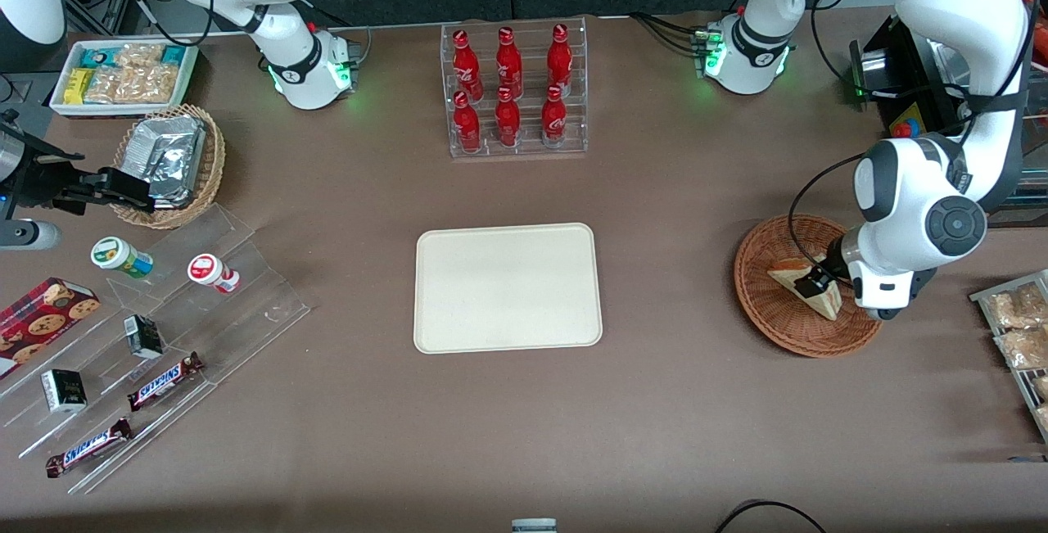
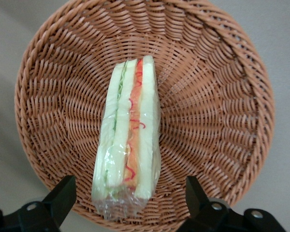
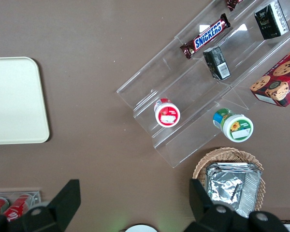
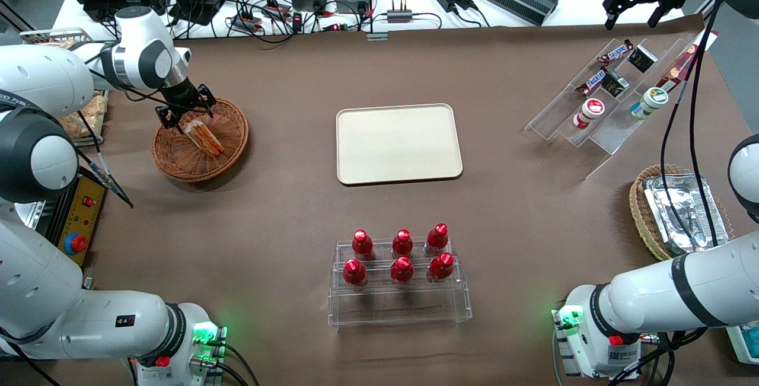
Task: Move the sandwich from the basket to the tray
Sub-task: 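Lower the left gripper and grasp the wrapped sandwich, then lift the sandwich and carry it over the cream tray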
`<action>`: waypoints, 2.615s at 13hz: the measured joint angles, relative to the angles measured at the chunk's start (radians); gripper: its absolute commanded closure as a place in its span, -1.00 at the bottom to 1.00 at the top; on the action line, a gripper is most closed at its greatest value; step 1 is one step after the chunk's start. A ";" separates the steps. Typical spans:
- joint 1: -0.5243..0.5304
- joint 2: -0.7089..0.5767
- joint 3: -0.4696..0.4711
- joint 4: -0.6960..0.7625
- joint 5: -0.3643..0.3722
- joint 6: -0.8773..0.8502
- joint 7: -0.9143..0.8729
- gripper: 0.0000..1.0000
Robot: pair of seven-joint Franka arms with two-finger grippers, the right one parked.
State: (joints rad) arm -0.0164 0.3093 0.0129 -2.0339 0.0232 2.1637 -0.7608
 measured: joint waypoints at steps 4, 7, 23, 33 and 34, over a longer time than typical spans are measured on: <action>0.000 0.055 0.007 -0.006 0.001 0.064 0.000 -1.00; 0.000 0.090 0.023 -0.034 0.001 0.146 0.000 -0.79; -0.080 0.008 -0.103 0.387 -0.001 -0.259 -0.036 0.98; -0.512 0.218 -0.150 0.615 -0.002 -0.255 -0.102 0.93; -0.532 0.267 -0.159 0.661 -0.002 -0.253 -0.100 0.93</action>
State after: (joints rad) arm -0.5487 0.5765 -0.1465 -1.3730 0.0214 1.9108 -0.8605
